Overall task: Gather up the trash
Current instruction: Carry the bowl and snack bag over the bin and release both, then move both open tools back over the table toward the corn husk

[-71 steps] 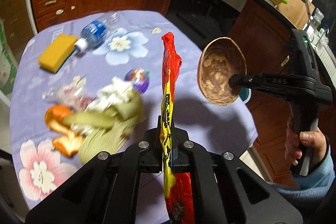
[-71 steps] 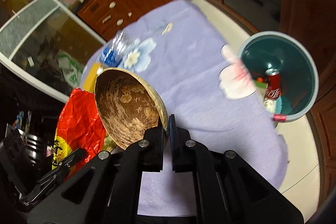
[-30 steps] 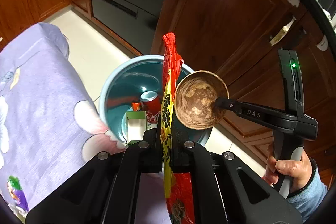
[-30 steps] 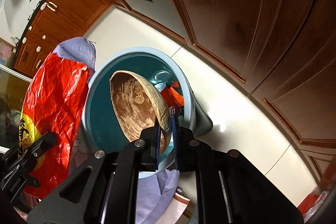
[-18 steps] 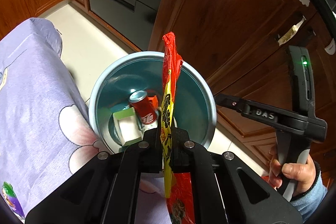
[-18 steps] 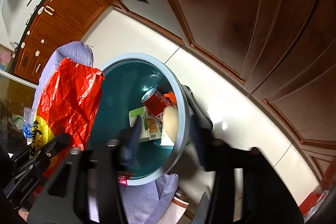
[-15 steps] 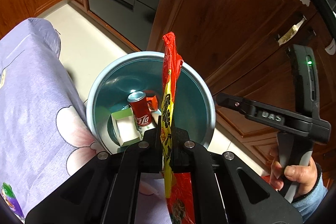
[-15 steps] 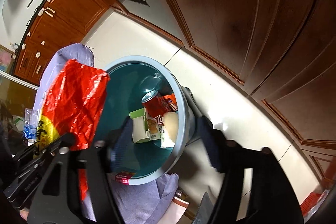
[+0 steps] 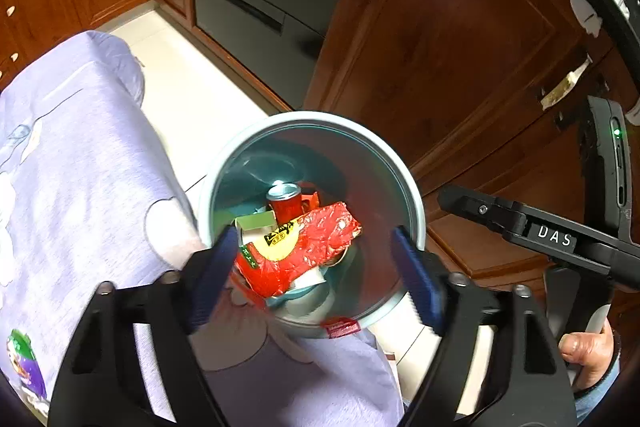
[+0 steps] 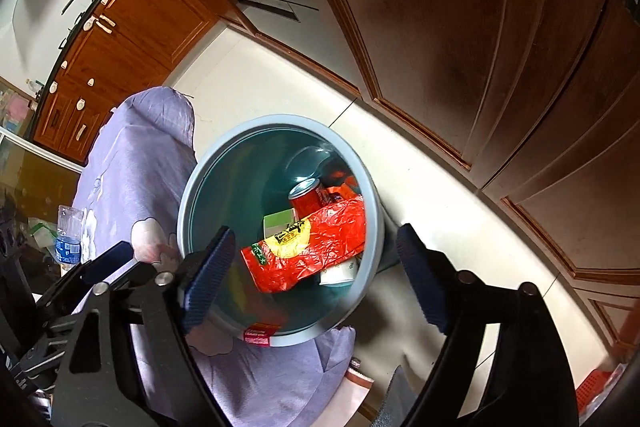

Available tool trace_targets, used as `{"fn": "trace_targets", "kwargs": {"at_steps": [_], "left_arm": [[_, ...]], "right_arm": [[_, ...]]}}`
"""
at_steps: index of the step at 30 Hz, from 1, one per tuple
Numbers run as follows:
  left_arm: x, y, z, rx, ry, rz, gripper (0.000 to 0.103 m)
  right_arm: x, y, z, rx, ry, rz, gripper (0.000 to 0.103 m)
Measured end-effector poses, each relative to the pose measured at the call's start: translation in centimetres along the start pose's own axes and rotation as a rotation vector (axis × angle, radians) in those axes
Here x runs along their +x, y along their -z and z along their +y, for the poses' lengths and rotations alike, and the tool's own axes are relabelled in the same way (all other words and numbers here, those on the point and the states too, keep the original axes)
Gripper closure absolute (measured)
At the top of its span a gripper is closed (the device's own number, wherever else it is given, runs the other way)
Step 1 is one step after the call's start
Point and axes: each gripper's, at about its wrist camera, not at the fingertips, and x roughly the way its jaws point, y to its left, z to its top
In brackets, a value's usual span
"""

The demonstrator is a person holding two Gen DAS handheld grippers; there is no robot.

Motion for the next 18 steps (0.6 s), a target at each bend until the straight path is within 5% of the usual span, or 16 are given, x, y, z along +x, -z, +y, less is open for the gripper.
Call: {"fn": "trace_targets", "kwargs": {"at_steps": [5,18], "left_arm": [[-1.9,1.1,1.0,-0.026,-0.013,-0.029,0.008],[-8.3,6.6,6.3,-0.115,-0.069,-0.081,0.006]], "right_arm": [[-0.2,0.4,1.3,-0.011,0.001,0.010,0.022],[-1.5,3.7,7.2,-0.065,-0.050,0.020,0.016]]}}
